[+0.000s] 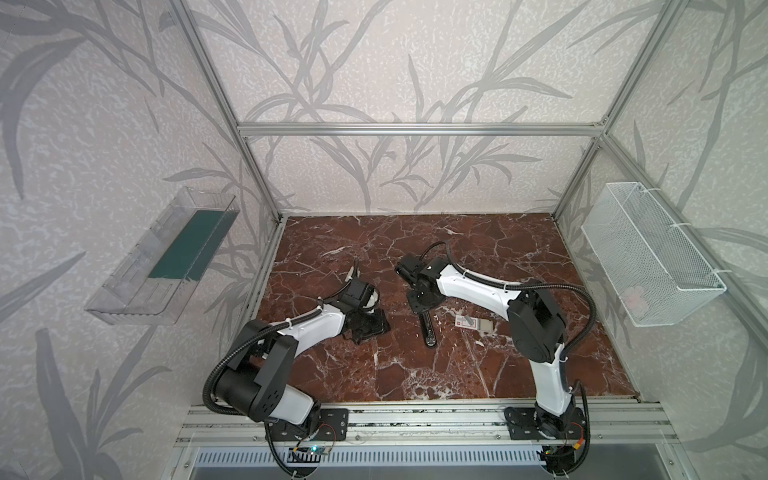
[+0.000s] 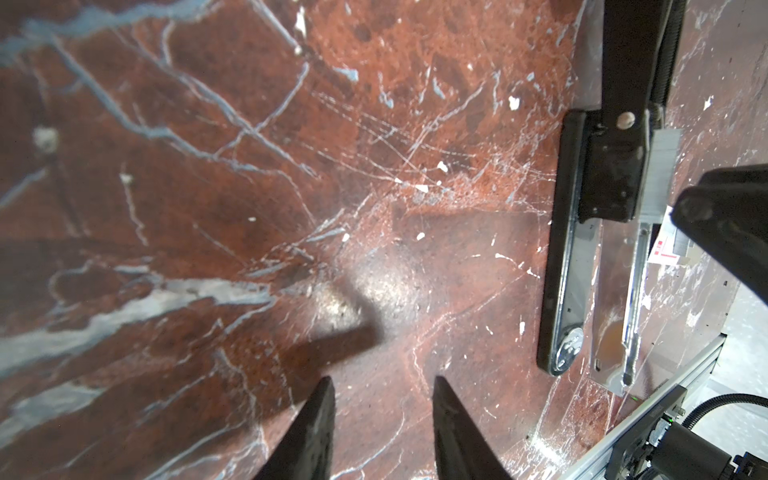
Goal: Load the staples into the stapler
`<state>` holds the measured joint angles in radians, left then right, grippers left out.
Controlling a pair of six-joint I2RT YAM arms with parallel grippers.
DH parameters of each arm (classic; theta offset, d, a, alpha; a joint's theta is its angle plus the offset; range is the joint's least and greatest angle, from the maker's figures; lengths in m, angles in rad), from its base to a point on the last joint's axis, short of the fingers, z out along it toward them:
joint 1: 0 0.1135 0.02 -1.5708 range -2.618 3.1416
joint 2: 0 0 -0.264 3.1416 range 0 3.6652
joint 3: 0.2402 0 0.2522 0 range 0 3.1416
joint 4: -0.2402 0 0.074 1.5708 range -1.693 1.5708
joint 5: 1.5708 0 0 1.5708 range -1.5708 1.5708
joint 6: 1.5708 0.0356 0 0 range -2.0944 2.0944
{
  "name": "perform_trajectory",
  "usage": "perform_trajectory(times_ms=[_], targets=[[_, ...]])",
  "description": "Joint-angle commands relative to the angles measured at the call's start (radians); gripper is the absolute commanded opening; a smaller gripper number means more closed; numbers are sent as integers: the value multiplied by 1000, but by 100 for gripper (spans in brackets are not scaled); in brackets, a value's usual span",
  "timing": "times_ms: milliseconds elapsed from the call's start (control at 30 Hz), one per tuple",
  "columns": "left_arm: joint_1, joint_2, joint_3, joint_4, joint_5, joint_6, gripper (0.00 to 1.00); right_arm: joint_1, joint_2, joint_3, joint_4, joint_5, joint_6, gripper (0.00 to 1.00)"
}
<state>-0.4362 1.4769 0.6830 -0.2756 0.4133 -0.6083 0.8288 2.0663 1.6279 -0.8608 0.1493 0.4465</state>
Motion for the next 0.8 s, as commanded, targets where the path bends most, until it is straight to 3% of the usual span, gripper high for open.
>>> perform_trajectory(times_ms=[0, 200, 367, 767], targets=[[7, -10, -10, 1, -5, 6, 41, 3, 27, 30, -35, 27, -9, 17], [7, -11, -11, 1, -5, 7, 41, 2, 18, 41, -58, 70, -18, 19], [7, -9, -10, 3, -4, 7, 41, 1, 6, 41, -42, 60, -10, 26], [7, -9, -8, -5, -7, 7, 41, -10, 26, 32, -13, 4, 6, 28]])
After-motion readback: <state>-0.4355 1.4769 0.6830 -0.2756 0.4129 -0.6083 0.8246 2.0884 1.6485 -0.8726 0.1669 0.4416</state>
